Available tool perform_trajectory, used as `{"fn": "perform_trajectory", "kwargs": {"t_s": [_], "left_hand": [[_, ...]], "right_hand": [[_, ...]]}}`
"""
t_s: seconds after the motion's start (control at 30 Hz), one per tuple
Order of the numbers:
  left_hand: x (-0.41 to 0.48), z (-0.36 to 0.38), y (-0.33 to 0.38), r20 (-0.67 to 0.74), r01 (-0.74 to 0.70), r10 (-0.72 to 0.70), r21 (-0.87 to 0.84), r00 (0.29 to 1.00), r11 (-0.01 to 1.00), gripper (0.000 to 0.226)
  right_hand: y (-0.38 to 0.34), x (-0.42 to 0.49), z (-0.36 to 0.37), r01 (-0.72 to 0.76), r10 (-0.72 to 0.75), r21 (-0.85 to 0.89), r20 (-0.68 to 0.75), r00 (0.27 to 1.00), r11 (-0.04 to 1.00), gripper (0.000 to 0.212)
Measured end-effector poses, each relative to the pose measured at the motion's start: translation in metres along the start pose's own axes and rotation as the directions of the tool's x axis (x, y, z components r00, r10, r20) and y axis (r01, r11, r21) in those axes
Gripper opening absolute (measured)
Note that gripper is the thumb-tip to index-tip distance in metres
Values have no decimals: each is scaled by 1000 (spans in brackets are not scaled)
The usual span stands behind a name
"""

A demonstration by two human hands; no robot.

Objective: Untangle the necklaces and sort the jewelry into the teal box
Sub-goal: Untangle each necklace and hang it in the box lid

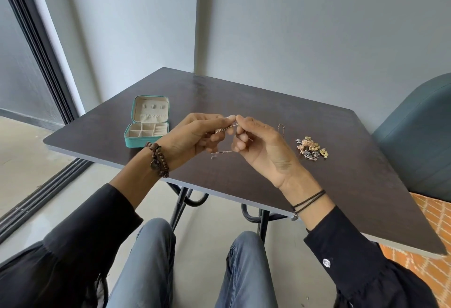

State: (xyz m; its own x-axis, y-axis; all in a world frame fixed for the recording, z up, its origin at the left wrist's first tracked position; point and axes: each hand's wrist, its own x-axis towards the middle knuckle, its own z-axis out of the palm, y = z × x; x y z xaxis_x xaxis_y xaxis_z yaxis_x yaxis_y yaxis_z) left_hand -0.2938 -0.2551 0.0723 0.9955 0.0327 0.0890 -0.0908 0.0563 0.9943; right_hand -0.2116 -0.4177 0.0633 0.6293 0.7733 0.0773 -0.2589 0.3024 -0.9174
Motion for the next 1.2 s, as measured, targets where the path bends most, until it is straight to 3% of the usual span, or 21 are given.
{"fn": "perform_trajectory", "kwargs": {"t_s": [0.1,0.23,0.43,0.63,0.8,0.97,1.2], "left_hand": [[0,-2,-1,-4,-2,2,-47,1000,999,26],[-1,-8,-2,-3,-15,14,-111,1000,994,28],[-6,-16,-4,-7,19,-19,-78,1000,997,29],[-4,-22,-4,-69,57,-65,-120,995,991,28],[-3,-24,-6,-82,47,-49,-31,995,998,32],[-3,-38,-14,-114,40,-33,63,993,997,32],[-8,-64,-15,-311,1,49,159,949,987,43]], "right_hand": [[2,3,3,-40,40,5,4,999,999,26],[0,6,10,-59,70,-198,48,996,979,22],[0,7,12,5,13,-386,44,999,923,20],[8,7,10,74,-69,-509,29,997,858,36],[8,7,11,180,-119,-688,136,984,703,32],[15,23,14,204,-109,-683,180,978,701,31],[26,61,33,186,-106,-666,160,981,722,32]]}}
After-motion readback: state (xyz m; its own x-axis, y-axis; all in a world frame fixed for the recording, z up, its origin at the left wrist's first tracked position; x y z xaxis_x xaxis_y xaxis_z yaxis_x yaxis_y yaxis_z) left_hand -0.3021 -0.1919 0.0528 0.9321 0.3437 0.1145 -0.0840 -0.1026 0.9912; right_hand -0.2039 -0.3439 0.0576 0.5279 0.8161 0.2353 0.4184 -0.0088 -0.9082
